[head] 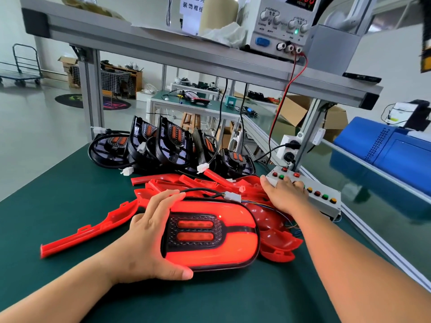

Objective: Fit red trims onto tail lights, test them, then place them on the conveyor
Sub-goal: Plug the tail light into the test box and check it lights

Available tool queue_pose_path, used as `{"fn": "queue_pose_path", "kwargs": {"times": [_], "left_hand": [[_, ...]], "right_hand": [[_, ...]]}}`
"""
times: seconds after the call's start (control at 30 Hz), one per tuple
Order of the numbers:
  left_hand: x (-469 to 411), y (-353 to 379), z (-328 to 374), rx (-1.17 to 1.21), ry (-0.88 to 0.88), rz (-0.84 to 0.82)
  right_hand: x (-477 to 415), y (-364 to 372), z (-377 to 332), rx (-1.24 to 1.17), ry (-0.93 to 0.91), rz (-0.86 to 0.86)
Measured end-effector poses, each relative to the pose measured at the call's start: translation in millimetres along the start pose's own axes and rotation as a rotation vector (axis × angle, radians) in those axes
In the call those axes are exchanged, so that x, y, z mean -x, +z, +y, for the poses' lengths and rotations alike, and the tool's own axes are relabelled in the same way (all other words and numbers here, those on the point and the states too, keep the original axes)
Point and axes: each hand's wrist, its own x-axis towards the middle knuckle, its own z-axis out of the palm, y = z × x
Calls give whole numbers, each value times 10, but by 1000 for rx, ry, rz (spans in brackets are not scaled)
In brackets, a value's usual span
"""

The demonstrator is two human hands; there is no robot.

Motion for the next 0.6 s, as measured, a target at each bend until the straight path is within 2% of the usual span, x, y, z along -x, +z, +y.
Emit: {"fn": "queue_pose_path", "kwargs": {"times": [0.13, 0.27, 0.6], "left_hand": [[8, 16, -17, 18, -7, 5], [0, 18, -14, 32, -4, 12], [0, 8, 10, 48, 2, 15]], "right_hand": [[63, 5, 73, -16, -5, 56], [117, -27, 250, 30, 99, 81], [202, 9, 488, 89, 252, -47]]}}
